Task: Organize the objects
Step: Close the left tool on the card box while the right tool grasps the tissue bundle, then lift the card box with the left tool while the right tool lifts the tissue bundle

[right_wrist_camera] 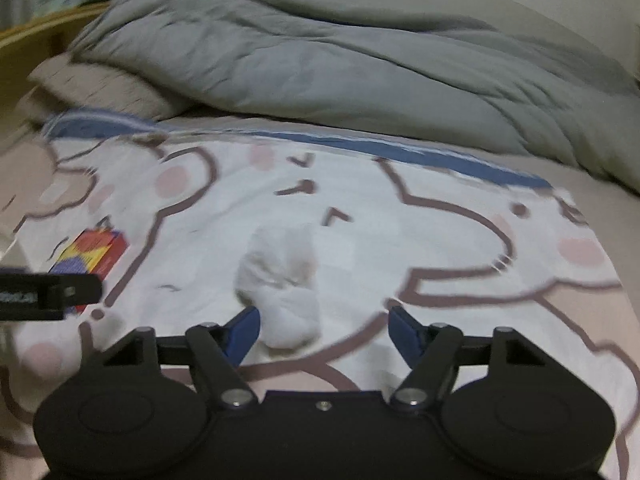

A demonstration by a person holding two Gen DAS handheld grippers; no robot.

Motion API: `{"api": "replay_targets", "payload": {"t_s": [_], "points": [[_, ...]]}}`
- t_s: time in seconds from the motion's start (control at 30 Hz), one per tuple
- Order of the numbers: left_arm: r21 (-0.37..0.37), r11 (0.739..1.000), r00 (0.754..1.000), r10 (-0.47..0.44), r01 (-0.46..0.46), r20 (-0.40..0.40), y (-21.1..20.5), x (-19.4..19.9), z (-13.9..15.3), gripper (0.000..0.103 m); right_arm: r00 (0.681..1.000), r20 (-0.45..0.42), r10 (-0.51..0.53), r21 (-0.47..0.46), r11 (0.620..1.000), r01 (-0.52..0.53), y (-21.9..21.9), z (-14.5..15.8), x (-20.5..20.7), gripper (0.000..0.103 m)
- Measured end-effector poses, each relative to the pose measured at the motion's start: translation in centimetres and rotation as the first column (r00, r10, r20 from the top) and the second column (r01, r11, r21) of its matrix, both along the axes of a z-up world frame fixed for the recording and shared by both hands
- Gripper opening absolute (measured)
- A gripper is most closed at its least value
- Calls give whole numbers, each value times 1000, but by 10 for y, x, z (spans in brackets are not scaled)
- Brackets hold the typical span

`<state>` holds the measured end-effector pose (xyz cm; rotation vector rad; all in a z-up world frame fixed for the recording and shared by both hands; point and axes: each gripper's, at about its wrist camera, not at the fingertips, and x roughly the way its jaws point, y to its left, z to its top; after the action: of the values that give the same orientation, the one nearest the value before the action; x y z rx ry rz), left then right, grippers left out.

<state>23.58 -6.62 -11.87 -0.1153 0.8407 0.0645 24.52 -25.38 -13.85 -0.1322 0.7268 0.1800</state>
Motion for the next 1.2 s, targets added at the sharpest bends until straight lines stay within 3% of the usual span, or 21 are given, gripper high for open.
{"api": "replay_targets", "payload": {"t_s": [0.17, 0.23, 0.33, 0.5, 0.6, 0.7, 0.8, 0.83, 0.87, 1.2], "points": [[26, 1000, 1000, 14, -14, -10, 5, 4, -7, 85, 999, -9, 31, -26, 999, -31, 12, -11, 8, 65], [47, 999, 1000, 3, -3, -5, 6, 5, -7, 77, 1000, -17, 27, -15, 1000, -27, 12, -16, 11, 51], [57, 998, 1000, 8, -7, -3, 9, 8, -6, 65, 999, -26, 30, 6, 1000, -30, 10, -20, 13, 39], [69, 997, 999, 41, -41, 4, 15, 9, -5, 64, 999, -19, 34, 13, 999, -34, 9, -20, 9, 38], [74, 996, 999, 47, -46, -7, 20, 11, -9, 75, 999, -20, 39, 12, 999, -39, 8, -19, 6, 38], [73, 997, 999, 41, -40, -20, 23, 12, -11, 78, 999, -23, 40, 9, 999, -40, 6, -17, 3, 38], [74, 997, 999, 28, -26, -27, 23, 13, -12, 72, 999, -29, 36, 11, 999, -36, 3, -15, 1, 38], [78, 997, 1000, 18, -16, -25, 22, 12, -11, 63, 999, -28, 34, 12, 999, -33, 2, -15, 0, 38], [64, 998, 999, 5, -3, -32, 21, 13, -11, 60, 999, -29, 31, 13, 999, -30, 1, -15, 0, 38], [61, 997, 995, -39, 45, -92, 18, 1, -5, 60, 999, -53, 13, 37, 999, -11, -9, -1, -15, 37]]}}
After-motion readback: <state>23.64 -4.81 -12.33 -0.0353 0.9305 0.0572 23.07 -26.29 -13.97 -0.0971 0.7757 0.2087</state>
